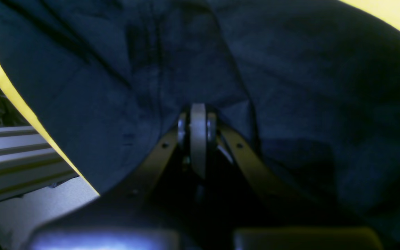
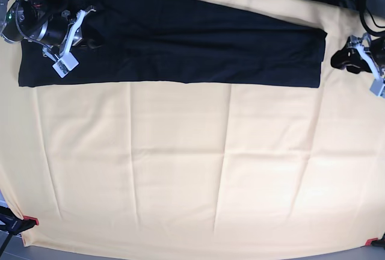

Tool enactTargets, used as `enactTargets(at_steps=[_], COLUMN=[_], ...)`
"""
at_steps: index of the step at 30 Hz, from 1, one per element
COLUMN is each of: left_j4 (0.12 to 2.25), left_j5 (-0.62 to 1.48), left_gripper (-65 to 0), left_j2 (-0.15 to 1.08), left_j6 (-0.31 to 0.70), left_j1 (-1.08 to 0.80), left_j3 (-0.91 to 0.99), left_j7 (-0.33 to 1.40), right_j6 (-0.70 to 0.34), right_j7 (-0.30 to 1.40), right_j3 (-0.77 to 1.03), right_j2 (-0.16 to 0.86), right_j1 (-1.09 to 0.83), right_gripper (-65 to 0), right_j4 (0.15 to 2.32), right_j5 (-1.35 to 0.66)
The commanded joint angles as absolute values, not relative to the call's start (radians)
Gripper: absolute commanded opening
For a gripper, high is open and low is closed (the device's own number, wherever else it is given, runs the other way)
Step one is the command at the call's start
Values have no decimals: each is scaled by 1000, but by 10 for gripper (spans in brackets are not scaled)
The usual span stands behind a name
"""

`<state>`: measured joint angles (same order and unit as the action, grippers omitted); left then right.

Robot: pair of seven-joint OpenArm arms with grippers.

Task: Fold the T-shirt properly
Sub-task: 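Release the shirt end and regrasp it with the left gripper, then pull the shirt end toward the right gripper with the left gripper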

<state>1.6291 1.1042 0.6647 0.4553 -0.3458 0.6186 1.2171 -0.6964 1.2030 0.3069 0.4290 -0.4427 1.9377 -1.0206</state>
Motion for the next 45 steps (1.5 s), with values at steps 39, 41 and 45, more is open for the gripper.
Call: enactTargets(at_steps=[39,41,45], left_j4=[1642,1642,1642], left_j5=[1073,1076,1076], left_gripper=[-253,-253,-253], left_j2=[521,521,517], left_j6=[427,427,426], left_j1=[-341,-340,-341], left_j3=[474,474,474], left_j7=[1182,1181,1179], right_j6=[-698,-698,-698], right_j7=[1170,1170,1170], right_j3=[316,316,316], right_j2=[443,443,443], right_j1=[-438,-438,-438], right_gripper=[-650,-650,-650], right_j4=[1951,1951,1951], right_j5=[-1042,-1042,-1043])
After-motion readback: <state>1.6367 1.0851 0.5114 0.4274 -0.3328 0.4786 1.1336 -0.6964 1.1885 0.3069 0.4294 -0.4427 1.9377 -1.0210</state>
